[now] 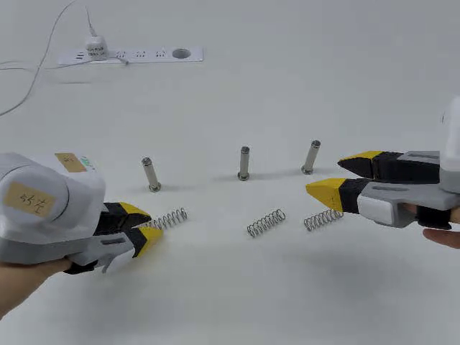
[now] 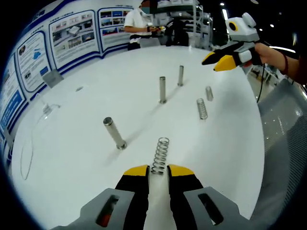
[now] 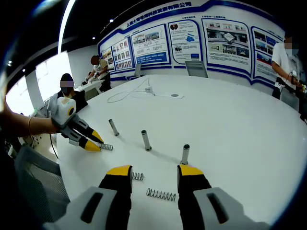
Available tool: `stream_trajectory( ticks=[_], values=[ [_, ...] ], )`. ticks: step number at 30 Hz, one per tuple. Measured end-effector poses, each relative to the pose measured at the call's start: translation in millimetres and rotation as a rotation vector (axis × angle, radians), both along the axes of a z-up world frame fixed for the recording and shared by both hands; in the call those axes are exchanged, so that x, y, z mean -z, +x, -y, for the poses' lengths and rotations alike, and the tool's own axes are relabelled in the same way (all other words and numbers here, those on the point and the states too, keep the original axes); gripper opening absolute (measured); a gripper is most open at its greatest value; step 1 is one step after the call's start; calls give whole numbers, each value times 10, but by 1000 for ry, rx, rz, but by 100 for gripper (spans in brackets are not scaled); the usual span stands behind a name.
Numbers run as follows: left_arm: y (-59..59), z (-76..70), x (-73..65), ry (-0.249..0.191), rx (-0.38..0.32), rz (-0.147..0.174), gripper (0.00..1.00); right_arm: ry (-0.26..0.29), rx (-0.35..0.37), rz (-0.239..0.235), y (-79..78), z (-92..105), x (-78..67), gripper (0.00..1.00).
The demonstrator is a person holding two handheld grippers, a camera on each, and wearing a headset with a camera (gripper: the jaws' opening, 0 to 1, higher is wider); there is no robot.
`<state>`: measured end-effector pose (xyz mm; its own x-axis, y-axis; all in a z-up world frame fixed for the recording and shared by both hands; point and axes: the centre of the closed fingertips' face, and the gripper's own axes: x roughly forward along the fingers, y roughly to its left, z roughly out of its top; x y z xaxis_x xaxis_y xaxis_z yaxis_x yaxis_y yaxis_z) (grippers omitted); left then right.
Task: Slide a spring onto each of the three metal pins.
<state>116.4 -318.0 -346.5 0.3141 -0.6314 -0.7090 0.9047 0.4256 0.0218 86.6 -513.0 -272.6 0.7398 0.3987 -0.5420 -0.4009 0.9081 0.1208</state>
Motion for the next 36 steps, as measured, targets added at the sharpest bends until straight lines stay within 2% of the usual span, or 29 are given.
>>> stream_trajectory(
  ticks=[6,13,22,24,29,34,36],
  values=[
    [-10,-9,7,0,6,-14,14,0,-7,-3,0,-22,7,39],
    [7,-5,5,-9,9,-8,11,6,-12,-3,2,-68,4,39],
    [-29,44,-54,-58,-1,27,10,22,-17,-3,-9,-137,2,39],
    [-40,54,-85,-76,-10,30,10,32,-20,0,-9,-168,-11,39],
    [-79,116,-260,-140,-28,65,10,70,-20,14,14,-278,-73,38],
    [-130,176,-414,-185,-41,92,10,141,-24,31,46,-444,-161,38],
    [-147,209,-494,-218,-46,107,10,170,-21,44,68,-500,-195,38]
  ],
)
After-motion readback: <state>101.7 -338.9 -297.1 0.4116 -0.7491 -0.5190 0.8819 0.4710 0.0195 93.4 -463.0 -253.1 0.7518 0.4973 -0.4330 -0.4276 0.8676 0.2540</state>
